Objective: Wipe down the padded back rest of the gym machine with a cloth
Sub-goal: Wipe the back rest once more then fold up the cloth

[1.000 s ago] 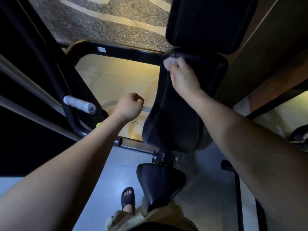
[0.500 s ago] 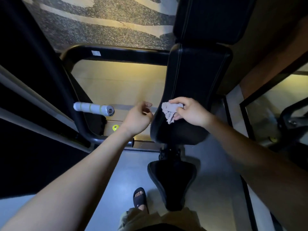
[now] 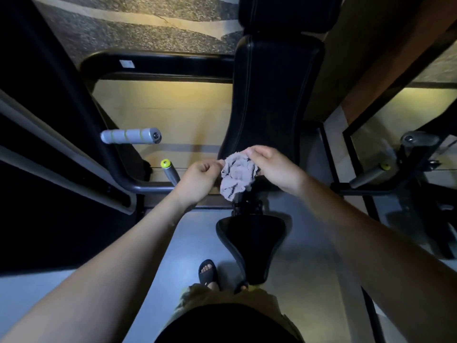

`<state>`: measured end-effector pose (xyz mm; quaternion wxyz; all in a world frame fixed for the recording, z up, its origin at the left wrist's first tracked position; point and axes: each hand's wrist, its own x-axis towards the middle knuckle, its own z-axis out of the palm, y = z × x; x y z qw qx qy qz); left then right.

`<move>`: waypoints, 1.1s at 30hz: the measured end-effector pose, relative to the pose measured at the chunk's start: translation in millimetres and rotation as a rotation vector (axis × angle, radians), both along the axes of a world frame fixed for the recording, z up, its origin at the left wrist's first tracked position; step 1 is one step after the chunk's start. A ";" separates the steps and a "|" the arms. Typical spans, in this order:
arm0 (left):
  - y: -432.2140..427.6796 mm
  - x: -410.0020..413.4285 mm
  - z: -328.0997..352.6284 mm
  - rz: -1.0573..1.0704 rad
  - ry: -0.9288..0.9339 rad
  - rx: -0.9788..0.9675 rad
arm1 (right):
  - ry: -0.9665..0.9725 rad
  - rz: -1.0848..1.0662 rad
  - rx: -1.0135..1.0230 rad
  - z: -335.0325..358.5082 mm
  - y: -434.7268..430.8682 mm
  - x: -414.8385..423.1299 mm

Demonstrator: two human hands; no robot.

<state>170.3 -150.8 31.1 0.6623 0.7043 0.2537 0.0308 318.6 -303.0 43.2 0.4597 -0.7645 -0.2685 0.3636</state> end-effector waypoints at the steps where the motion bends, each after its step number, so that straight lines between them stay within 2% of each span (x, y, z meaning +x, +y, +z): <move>1: -4.3 -6.2 3.1 0.040 0.019 -0.072 | 0.069 0.043 0.022 -4.8 -0.5 -5.6; 3: -8.3 -19.9 4.5 0.152 0.050 -0.218 | 0.140 0.107 0.026 -14.0 2.4 -18.9; 5: -9.0 -39.6 4.1 0.180 0.079 -0.248 | 0.115 0.127 0.025 -23.0 10.6 -32.7; 8: -2.9 -71.8 -1.4 0.050 0.171 -0.064 | 0.127 0.059 0.034 -34.2 22.5 -54.9; 11: 13.2 -98.1 -11.4 0.151 0.294 0.114 | 0.152 0.056 -0.002 -39.5 36.9 -79.4; 14: 29.3 -113.4 -11.5 0.279 0.326 0.110 | 0.243 0.034 0.013 -48.3 58.8 -99.0; 18: 69.6 -126.8 -27.7 0.194 0.459 0.191 | 0.299 -0.006 -0.014 -68.9 99.1 -117.0; 21: 108.7 -138.6 -47.9 0.082 0.556 0.250 | 0.312 -0.107 -0.064 -84.3 128.4 -128.9; 23: 136.2 -141.8 -60.4 0.127 0.570 0.252 | 0.371 -0.194 -0.087 -96.4 147.5 -138.3; 28: 204.1 -125.8 -86.5 0.233 0.468 0.087 | 0.758 -0.497 -0.070 -125.7 192.8 -164.8; 31: 228.7 -113.1 -90.2 0.101 0.433 -0.018 | 0.924 -0.624 -0.061 -141.1 207.9 -176.2; 33: 243.2 -103.8 -98.5 0.056 0.441 0.017 | 0.931 -0.714 -0.094 -149.4 219.1 -182.6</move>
